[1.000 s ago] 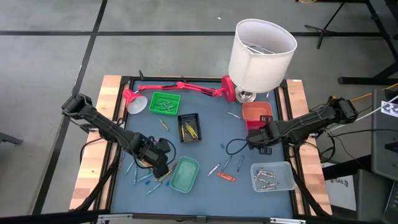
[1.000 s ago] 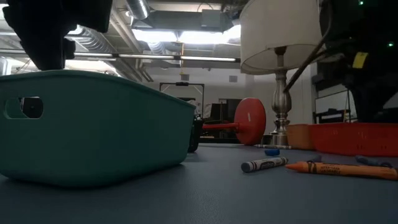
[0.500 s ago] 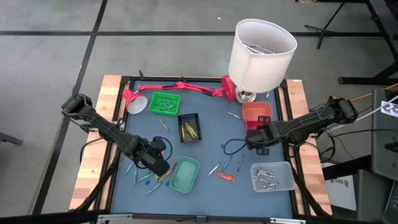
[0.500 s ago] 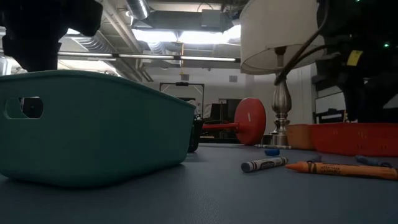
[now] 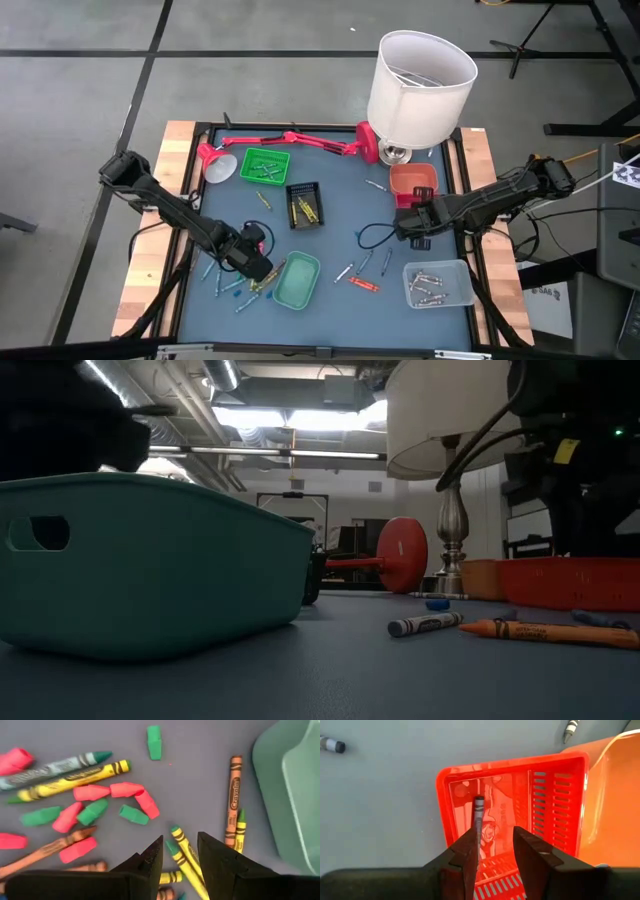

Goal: Sort crayons
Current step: Put the green crayon into the black bin

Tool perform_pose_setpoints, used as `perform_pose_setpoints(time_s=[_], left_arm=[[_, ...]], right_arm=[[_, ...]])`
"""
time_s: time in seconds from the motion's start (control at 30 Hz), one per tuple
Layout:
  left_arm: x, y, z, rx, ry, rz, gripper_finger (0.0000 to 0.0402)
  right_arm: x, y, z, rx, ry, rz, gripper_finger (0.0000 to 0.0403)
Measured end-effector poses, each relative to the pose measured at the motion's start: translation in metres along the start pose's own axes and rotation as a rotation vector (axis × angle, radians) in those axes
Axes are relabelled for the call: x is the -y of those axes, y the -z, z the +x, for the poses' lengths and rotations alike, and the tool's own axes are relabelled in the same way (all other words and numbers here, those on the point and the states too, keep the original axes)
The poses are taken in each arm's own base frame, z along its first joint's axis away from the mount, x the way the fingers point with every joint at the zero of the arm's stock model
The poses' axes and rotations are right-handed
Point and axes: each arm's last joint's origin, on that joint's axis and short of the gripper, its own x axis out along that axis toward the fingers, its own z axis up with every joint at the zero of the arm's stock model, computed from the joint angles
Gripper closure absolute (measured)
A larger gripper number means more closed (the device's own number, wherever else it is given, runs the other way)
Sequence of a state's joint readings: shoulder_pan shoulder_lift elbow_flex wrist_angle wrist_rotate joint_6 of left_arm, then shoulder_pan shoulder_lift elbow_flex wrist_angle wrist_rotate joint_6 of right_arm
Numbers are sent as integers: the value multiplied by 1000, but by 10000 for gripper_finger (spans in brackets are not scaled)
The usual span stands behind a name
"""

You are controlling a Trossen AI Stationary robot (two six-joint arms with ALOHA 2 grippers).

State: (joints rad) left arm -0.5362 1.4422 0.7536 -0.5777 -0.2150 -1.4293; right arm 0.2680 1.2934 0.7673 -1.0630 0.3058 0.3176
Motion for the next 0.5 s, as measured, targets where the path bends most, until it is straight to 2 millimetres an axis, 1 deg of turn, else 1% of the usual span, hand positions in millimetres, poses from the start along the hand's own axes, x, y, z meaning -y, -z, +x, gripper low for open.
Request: perform_pose_setpoints(time_s=[0.23,0.5], left_arm=[[-17,9,16,-74,2,-59,296],[-21,12,25,-70,69,-92,296]], right_arm=[[0,0,0,0,0,0,281],[-1,-2,0,25,-8,8,281]])
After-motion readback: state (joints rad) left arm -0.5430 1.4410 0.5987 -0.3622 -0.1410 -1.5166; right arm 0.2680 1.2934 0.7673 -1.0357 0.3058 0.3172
